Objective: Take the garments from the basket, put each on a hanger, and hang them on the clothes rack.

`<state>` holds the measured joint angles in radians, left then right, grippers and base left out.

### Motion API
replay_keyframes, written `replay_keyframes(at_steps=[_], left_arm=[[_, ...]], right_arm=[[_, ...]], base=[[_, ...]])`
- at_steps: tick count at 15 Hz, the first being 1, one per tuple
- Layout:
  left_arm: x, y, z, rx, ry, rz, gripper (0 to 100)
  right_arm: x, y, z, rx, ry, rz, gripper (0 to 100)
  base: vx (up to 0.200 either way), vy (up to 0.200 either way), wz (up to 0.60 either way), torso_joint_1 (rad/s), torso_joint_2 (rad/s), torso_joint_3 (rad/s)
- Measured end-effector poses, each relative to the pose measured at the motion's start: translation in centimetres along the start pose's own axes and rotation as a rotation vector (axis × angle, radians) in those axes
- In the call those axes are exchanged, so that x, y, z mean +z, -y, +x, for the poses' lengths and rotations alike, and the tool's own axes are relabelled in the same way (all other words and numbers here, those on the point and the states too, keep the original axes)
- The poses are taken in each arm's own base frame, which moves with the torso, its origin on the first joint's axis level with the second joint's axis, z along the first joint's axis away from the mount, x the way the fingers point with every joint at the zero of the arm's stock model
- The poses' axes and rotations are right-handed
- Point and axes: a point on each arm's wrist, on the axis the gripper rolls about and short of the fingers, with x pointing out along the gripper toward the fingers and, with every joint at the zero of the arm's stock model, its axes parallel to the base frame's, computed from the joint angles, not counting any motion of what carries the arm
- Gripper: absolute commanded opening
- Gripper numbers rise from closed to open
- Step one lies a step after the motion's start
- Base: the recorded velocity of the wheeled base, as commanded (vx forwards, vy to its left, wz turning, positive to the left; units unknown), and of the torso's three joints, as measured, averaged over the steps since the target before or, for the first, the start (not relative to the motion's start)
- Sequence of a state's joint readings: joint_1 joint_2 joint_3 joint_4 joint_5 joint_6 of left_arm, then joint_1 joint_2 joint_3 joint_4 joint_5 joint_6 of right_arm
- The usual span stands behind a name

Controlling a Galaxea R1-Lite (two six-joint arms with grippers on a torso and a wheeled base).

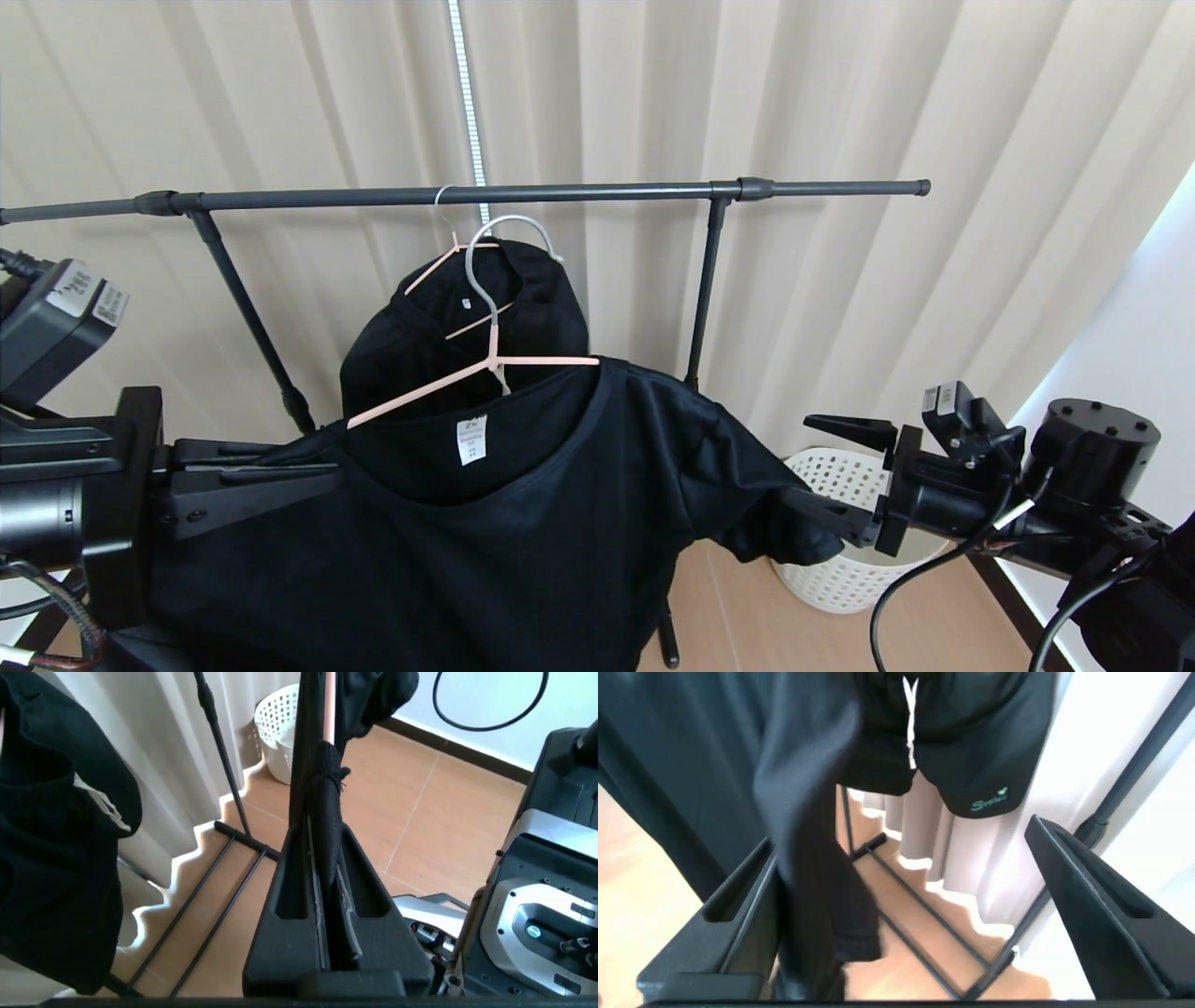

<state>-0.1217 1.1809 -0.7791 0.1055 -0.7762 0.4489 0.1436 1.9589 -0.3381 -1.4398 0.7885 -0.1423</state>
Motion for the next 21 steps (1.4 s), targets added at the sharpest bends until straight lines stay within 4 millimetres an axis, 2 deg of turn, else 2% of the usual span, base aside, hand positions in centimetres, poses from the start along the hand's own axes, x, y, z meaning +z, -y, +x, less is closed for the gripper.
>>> replay_keyframes(at_steps=[6, 10, 13, 16, 19, 21], left_arm=[[0.6, -0.4, -0.1, 0.030, 0.047, -0.070, 0], [0.5, -0.4, -0.1, 0.031, 0.044, -0.080, 0], [0.2, -0.4, 0.0, 0.032, 0.037, -0.096, 0], [0.1, -0.4, 0.0, 0.032, 0.033, -0.100, 0], [-0.1, -0.5, 0.3, 0.029, 0.021, -0.112, 0], [-0.3, -0.9, 0.7, 0.050, 0.002, -0.123, 0]], right_arm=[[-0.6, -0.4, -0.3, 0.015, -0.020, -0.062, 100], [-0.2, -0.7, -0.4, 0.025, -0.009, -0.074, 100], [0.6, -2.0, 0.0, 0.040, 0.004, -0.110, 100], [1.8, -3.4, 1.0, -0.118, 0.004, -0.137, 100], [3.6, -5.3, 1.7, -0.130, 0.048, -0.083, 100], [4.7, -5.8, 2.0, -0.159, 0.032, -0.023, 100]], base=[[0.000, 0.000, 0.00, 0.000, 0.00, 0.000], [0.000, 0.000, 0.00, 0.000, 0.00, 0.000], [0.000, 0.000, 0.00, 0.000, 0.00, 0.000], [0.000, 0.000, 0.00, 0.000, 0.00, 0.000], [0.000, 0.000, 0.00, 0.000, 0.00, 0.000], [0.000, 0.000, 0.00, 0.000, 0.00, 0.000]])
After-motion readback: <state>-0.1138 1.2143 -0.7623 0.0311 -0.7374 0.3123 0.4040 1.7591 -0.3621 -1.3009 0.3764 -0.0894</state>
